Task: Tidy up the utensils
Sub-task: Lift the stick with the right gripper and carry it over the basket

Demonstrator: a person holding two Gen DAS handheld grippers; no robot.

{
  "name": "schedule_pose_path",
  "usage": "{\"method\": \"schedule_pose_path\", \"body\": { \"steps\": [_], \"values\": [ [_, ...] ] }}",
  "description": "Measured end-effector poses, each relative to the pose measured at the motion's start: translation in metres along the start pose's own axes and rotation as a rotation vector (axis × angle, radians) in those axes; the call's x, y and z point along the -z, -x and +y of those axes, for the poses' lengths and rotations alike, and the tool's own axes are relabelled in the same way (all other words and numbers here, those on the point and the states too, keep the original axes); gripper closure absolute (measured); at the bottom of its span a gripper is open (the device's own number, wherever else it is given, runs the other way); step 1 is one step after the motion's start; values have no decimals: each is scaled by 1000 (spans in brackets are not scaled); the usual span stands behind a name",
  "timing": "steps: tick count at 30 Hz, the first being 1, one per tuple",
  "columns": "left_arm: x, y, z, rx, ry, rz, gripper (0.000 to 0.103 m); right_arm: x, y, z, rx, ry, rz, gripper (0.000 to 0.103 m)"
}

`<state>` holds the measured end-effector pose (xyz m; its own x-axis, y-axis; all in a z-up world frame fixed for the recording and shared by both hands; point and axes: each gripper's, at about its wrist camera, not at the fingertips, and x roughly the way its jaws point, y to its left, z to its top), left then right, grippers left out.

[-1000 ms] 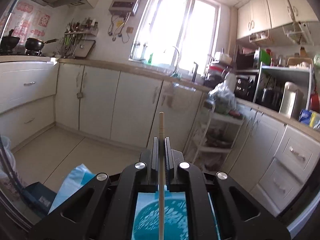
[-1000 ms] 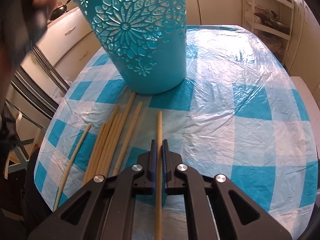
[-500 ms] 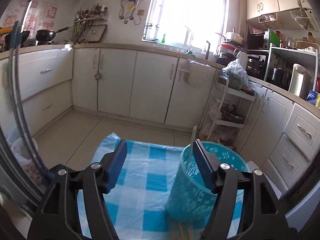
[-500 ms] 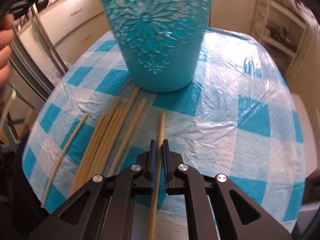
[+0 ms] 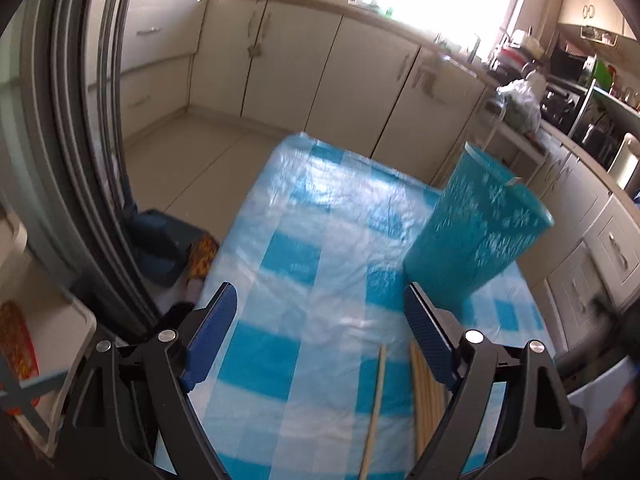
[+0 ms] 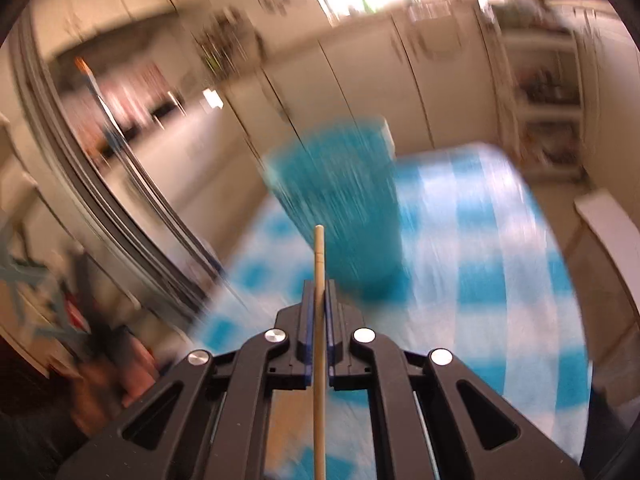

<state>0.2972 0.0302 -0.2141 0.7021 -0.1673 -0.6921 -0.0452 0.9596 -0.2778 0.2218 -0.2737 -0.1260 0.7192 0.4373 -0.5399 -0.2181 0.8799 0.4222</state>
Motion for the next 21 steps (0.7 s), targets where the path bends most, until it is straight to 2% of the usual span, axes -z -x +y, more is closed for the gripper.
{"method": "schedule_pose_path", "body": {
  "steps": [2,6,8,11,15,21],
  "values": [
    [9,-2,1,-6,-10,25,22,-33,15,13,-52,12,-127,97],
    [20,-4,-9,5,-57,71,22,-87,13,33,-84,28,-325,97],
    [24,-5,-16,8,-75,83,22,-114,3,37,-67,23,-424,97],
    [29,-6,-22,19,-79,101,22,-138,-22,39,-17,21,-509,97],
    [30,-7,-23,20,-79,115,22,-145,-51,35,66,25,-525,97],
    [31,-5,-23,21,-84,114,22,-125,-90,14,139,21,-415,97]
  ]
}}
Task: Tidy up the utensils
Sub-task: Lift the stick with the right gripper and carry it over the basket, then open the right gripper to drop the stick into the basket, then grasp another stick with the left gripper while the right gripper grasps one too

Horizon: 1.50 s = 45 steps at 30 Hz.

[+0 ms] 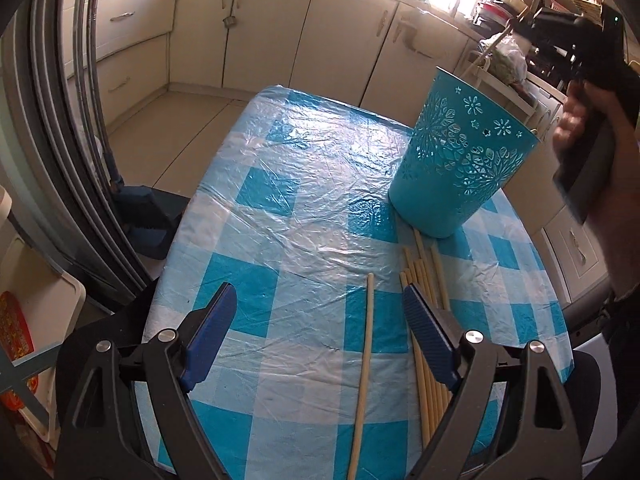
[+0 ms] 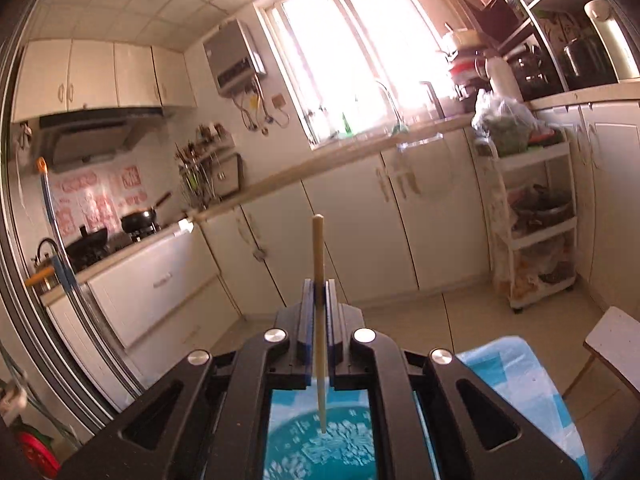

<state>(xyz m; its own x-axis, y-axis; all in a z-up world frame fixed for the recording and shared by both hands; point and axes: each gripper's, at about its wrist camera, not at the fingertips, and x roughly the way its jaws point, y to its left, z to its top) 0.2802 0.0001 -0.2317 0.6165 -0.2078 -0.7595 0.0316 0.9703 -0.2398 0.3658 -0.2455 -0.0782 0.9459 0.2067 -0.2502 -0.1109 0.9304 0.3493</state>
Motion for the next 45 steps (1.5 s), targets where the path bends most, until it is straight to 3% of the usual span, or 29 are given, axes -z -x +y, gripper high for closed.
{"method": "schedule_pose_path", "body": {
  "steps": [6,9,14,17,21,24,30,34,37,39,41,45],
  "values": [
    [-1,-3,3,-1,15,13,22,25,2,0,-6,68,113,97],
    [-1,-3,1,-5,5,18,22,31,-2,0,-11,104,201,87],
    [0,-3,-1,-27,-22,32,22,25,59,1,-1,80,115,73],
    [2,-8,-1,-34,-34,55,22,52,100,3,22,71,171,72],
    [6,-13,-7,-40,-68,79,22,139,98,4,51,123,475,79],
    [9,-16,-16,-47,-116,96,22,181,74,-5,49,70,626,84],
    [11,-29,-29,-86,-195,126,22,200,29,3,111,126,699,85],
    [10,-41,-38,-91,-238,146,25,204,28,4,130,193,704,95],
    [10,-52,-46,-92,-276,172,38,205,38,-9,132,225,707,97],
    [11,-62,-51,-99,-300,194,56,204,47,-17,136,225,708,97],
    [12,-67,-55,-108,-314,185,64,202,53,-29,147,213,706,97],
    [8,-75,-66,-71,-341,187,97,196,65,-49,147,166,714,97]
  ]
}}
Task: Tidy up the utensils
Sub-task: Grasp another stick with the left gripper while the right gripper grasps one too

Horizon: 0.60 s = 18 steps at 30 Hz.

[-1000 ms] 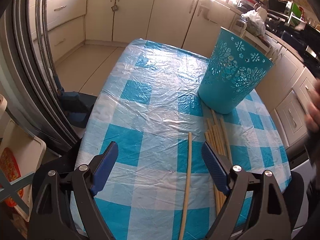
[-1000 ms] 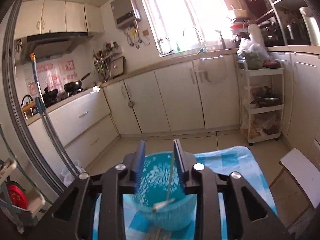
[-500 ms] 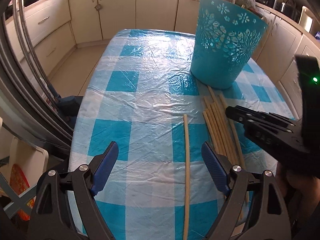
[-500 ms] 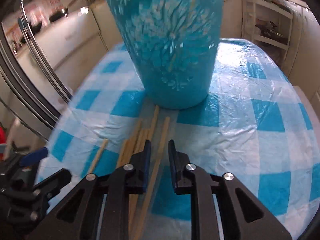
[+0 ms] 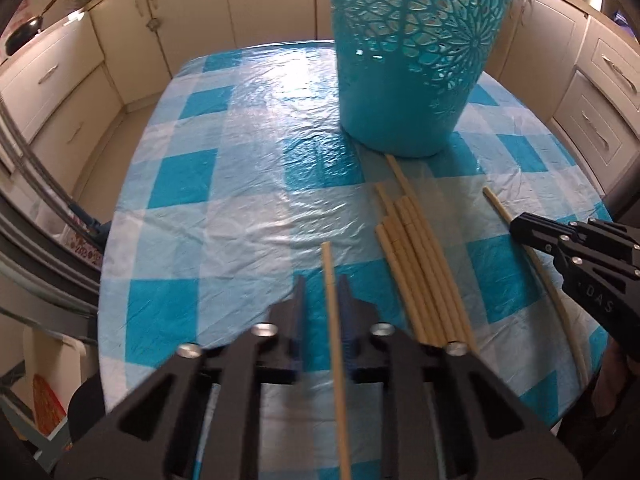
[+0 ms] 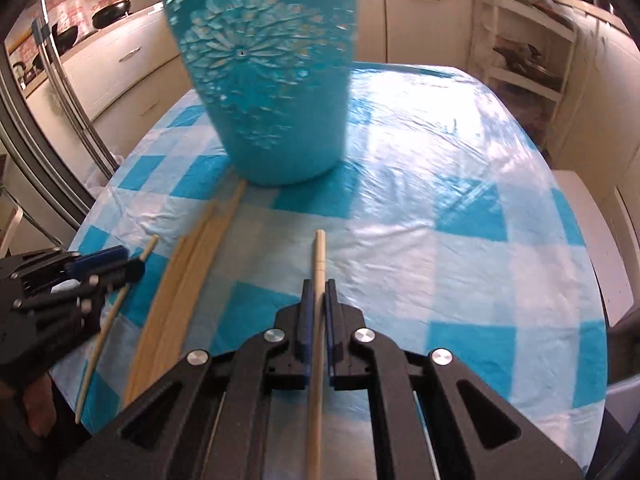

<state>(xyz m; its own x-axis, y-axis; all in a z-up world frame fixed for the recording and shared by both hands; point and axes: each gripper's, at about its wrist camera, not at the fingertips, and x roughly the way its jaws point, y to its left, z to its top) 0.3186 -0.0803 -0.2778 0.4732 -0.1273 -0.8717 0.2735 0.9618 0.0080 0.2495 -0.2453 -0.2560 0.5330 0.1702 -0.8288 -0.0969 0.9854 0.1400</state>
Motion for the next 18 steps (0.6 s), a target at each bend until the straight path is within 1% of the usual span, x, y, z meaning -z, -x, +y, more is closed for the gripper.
{"method": "schedule_pose_path", "body": {
  "steps": [1,3,5,7,8,10,12,15,16,18],
  "values": [
    [-2,-1,-1,6,0,2,98,-1,0,-2,-7,-9,2,97],
    [-7,-1,3,62,27,10,98,-1,0,-1,-17,-18,4,96],
    [-11,1,8,60,51,6,98,-2,-1,0,-24,-16,4,94],
    [-12,1,13,65,67,26,97,-6,-3,1,-27,-11,1,93],
    [-12,-1,15,56,66,35,97,-6,-4,1,-28,-10,1,93],
    [-11,-2,17,31,53,49,92,-7,-5,1,-34,-16,3,93],
    [-9,-3,16,19,38,54,81,-7,-3,-1,-38,-21,4,93],
    [-6,-3,10,-12,-15,46,80,-5,-3,-1,-44,-24,-1,93],
    [-6,-2,10,-17,-25,45,80,-5,-2,-2,-45,-26,-3,93],
    [-7,-1,10,26,-36,50,98,-4,-2,-2,-43,-27,-8,93]
  ]
}}
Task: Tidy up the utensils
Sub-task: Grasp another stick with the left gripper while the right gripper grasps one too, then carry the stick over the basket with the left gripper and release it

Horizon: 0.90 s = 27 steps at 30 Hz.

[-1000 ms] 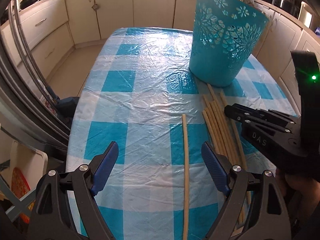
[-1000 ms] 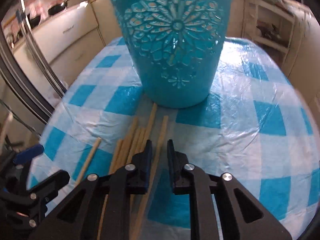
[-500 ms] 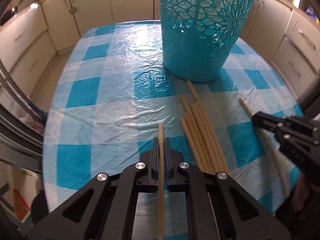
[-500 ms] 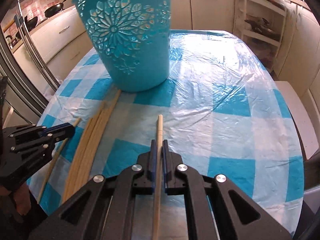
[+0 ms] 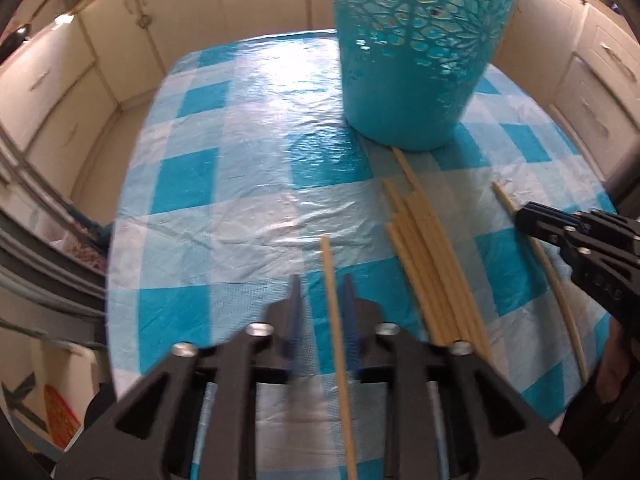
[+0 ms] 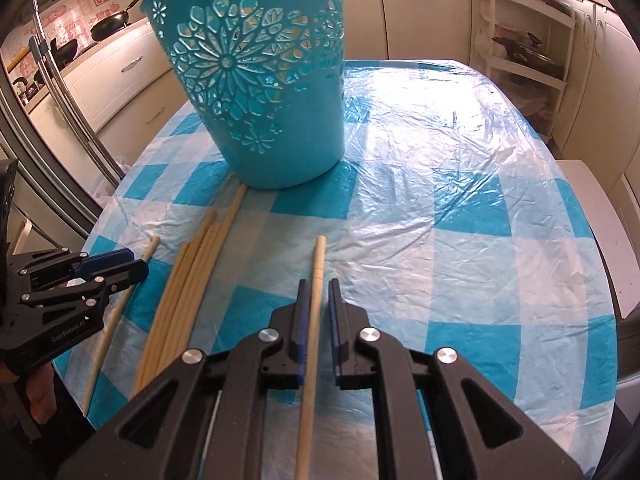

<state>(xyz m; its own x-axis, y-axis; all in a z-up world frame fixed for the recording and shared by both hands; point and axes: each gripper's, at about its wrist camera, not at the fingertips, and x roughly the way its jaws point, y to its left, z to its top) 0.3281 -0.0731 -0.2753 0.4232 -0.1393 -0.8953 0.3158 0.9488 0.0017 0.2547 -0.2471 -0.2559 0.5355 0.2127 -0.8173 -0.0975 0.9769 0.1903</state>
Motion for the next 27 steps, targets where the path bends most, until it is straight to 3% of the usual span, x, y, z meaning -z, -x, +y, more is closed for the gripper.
{"method": "schedule_pose_path", "body": {
  "steps": [3,6,12,14,17,23,27],
  "values": [
    [-4,9,6,18,14,-11,98,2,1,-2,-2,3,-16,96],
    [-13,41,21,55,91,-100,98,5,2,-6,-21,-8,-42,96],
    [-54,155,39,196,158,-482,98,6,2,-11,-58,-39,-57,96],
    [-73,190,35,226,147,-624,98,6,2,-11,-60,-42,-58,96],
    [-100,219,24,243,147,-777,98,5,2,-12,-69,-50,-59,96],
    [-153,219,2,198,221,-966,98,6,2,-17,-95,-76,-63,96],
    [-172,204,-9,149,268,-1007,98,6,1,-19,-116,-96,-63,96]
  ]
}}
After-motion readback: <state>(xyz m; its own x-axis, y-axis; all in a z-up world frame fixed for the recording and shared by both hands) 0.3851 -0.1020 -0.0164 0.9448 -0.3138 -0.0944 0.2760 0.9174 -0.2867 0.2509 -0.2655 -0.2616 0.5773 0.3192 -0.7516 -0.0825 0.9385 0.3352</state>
